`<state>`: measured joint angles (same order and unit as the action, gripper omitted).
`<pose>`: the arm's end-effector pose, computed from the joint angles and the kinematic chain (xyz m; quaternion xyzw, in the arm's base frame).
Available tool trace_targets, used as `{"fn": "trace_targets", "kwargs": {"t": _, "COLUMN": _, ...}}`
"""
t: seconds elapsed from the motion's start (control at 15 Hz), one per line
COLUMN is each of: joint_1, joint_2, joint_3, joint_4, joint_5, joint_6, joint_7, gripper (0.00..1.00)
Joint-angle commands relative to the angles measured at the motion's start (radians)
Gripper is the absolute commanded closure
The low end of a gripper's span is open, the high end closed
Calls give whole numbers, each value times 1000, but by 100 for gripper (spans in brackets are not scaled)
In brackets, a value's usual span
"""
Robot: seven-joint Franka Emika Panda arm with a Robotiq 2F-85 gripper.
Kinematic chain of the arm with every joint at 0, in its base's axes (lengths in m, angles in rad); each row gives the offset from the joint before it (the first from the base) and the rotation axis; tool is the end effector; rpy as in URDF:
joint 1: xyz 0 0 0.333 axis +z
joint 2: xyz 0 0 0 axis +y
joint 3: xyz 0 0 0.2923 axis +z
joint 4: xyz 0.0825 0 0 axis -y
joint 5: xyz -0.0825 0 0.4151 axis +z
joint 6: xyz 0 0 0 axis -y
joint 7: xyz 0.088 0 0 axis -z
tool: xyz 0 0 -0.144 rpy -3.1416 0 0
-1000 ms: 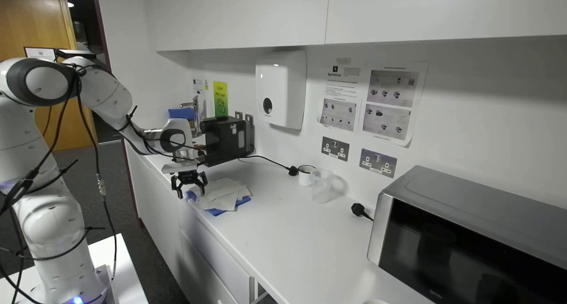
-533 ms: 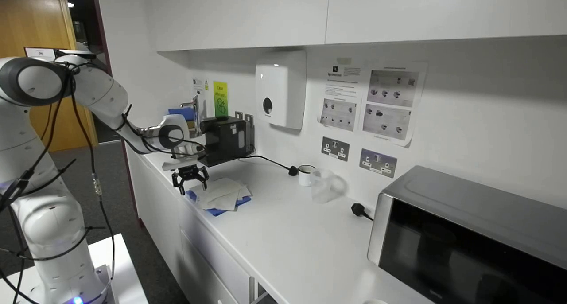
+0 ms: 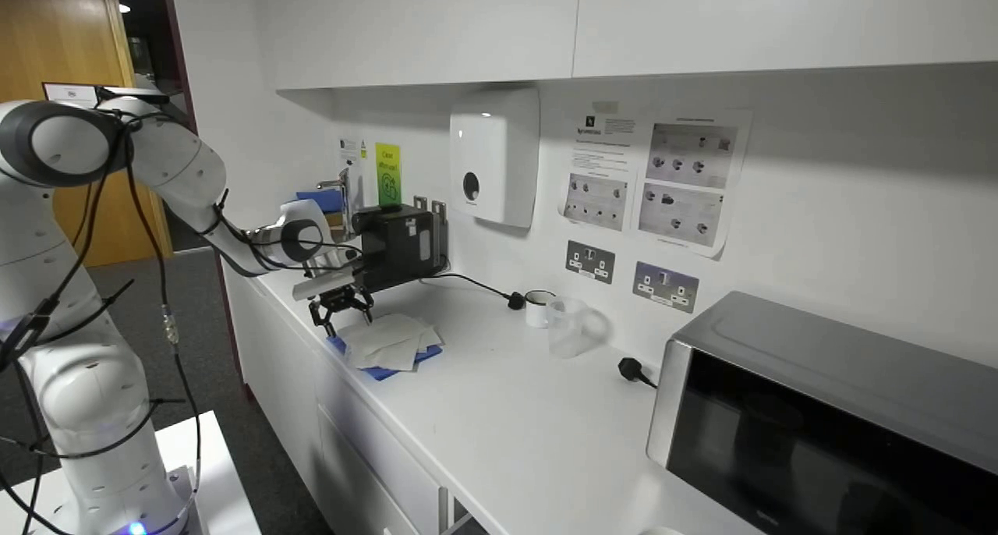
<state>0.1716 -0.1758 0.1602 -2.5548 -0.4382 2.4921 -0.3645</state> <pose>0.4583 0.1469 0.2592 0.8580 0.4871 0.0491 0.1553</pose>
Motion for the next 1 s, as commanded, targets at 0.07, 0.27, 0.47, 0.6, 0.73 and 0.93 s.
{"fn": "trace_targets", "kwargs": {"t": 0.07, "joint_1": -12, "joint_2": -18, "joint_3": -19, "joint_4": -49, "joint_5": -13, "joint_6": 114, "joint_7": -15, "gripper": 0}}
{"fn": "trace_targets", "kwargs": {"t": 0.27, "joint_1": -13, "joint_2": -19, "joint_3": -27, "joint_4": -67, "joint_5": -4, "joint_6": 138, "joint_7": -23, "gripper": 0}}
{"fn": "trace_targets", "kwargs": {"t": 0.47, "joint_1": -13, "joint_2": -14, "joint_3": -30, "joint_4": -78, "joint_5": -2, "joint_6": 151, "joint_7": -25, "gripper": 0}}
{"fn": "trace_targets", "kwargs": {"t": 0.6, "joint_1": -18, "joint_2": -11, "joint_3": -27, "joint_4": -78, "joint_5": -19, "joint_6": 149, "joint_7": -11, "gripper": 0}}
{"fn": "trace_targets", "kwargs": {"t": 0.73, "joint_1": -23, "joint_2": -16, "joint_3": -21, "joint_4": -77, "joint_5": -44, "joint_6": 146, "joint_7": 5, "gripper": 0}}
{"fn": "trace_targets", "kwargs": {"t": 0.93, "joint_1": -23, "joint_2": -17, "joint_3": -20, "joint_4": -76, "joint_5": -62, "joint_6": 147, "joint_7": 6, "gripper": 0}}
